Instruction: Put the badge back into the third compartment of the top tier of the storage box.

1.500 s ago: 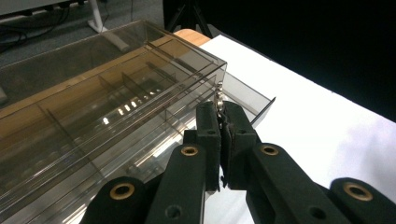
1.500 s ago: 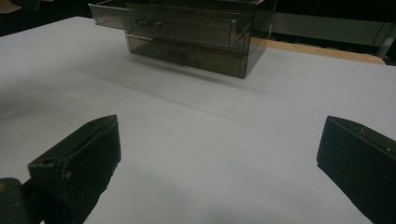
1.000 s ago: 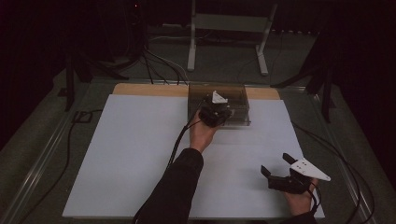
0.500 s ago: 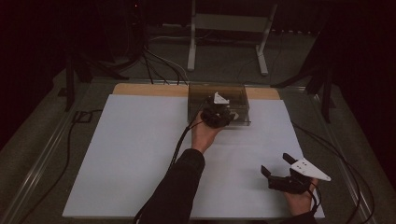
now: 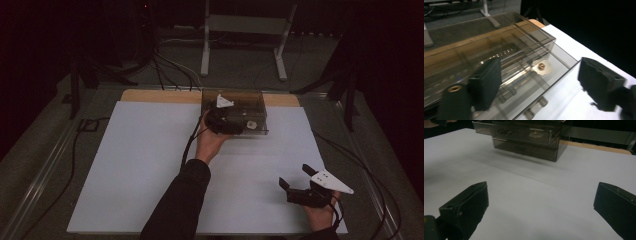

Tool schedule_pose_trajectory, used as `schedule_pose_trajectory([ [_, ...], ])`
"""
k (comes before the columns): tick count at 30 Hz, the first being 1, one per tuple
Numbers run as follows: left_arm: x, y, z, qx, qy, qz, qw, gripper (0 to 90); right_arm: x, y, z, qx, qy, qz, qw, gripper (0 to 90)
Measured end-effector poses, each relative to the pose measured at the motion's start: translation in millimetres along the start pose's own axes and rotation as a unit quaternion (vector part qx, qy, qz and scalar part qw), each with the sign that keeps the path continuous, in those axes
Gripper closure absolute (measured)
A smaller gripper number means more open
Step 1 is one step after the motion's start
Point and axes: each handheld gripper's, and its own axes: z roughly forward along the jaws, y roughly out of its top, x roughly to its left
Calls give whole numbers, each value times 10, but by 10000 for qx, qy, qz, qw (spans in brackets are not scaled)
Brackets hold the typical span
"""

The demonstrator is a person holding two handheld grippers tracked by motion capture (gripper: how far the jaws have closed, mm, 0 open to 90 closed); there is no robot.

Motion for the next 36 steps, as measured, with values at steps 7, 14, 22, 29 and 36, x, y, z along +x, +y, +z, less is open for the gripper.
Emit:
schedule_pose_trajectory([
  [7, 173, -99, -234, -108, 100, -18, 9999, 30, 3, -2, 3, 8, -3, -7, 10000, 0],
  [14, 318, -194, -526, -241, 361, 119, 9990, 4, 5, -2, 0, -1, -3, 0, 10000, 0],
  [22, 474, -347, -871, -316, 633, 256, 9972, 4, 13, -2, -2, -4, -1, -16, 10000, 0],
  [29, 565, -499, -1140, -413, 808, 389, 9951, 4, 17, 0, -8, -17, -7, -21, 10000, 0],
  [36, 664, -746, -1453, -535, 1055, 409, 9921, 4, 28, 0, -11, -26, 12, -27, 10000, 0],
])
